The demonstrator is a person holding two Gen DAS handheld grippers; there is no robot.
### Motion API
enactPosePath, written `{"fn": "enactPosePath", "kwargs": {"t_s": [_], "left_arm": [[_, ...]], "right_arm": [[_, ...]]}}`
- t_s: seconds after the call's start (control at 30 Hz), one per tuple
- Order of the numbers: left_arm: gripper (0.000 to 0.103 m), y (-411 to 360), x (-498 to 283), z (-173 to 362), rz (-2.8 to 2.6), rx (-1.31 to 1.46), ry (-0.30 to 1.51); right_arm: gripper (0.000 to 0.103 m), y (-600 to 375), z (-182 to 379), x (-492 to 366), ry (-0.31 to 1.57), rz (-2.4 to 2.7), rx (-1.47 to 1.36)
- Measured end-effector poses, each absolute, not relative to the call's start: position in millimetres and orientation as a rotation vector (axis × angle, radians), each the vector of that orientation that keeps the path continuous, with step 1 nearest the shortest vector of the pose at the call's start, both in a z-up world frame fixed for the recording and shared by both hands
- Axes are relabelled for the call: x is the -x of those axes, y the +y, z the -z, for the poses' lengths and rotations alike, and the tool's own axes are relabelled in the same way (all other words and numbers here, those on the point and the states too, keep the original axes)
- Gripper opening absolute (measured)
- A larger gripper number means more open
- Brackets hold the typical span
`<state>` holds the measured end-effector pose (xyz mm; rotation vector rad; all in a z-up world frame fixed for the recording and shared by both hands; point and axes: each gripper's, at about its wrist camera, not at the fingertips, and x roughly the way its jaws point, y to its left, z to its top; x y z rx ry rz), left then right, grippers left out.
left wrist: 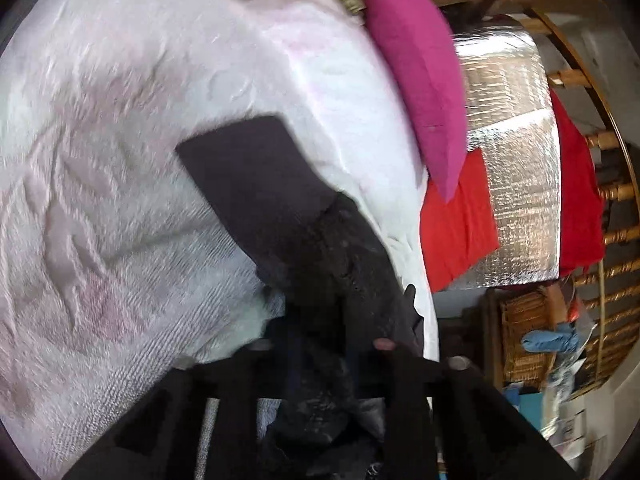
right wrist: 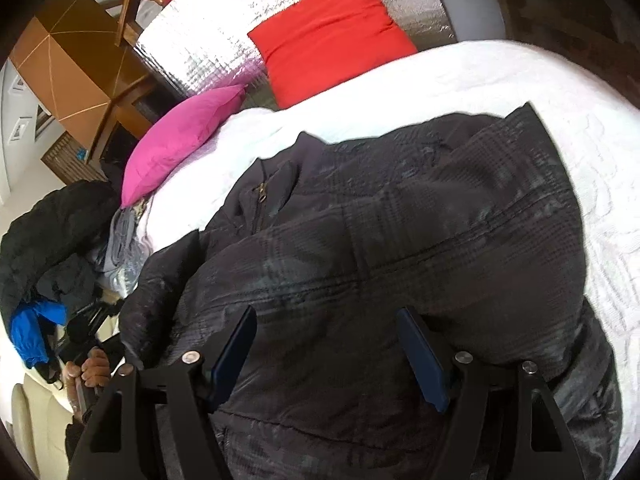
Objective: Fold large clothes
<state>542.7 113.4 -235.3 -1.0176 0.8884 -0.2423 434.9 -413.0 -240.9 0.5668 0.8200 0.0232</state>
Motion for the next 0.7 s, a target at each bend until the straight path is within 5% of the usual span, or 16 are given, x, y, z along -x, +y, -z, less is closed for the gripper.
{"fn": "enactPosePath", "kwargs": {"t_s": [0.4, 0.7], "left_arm": [[0.007, -55.0, -462.8, 90.2, 0.665, 0.436, 0.668], [0.007, -199.3, -432.0, 157.0, 0.802, 0.096, 0.944]], "right_arm": [[0.075, -453.4, 222.1, -415.5, 0.734, 0.033, -0.659], [0.075, -483.6, 215.8, -400.9, 0.685, 0.067, -0.737]]}}
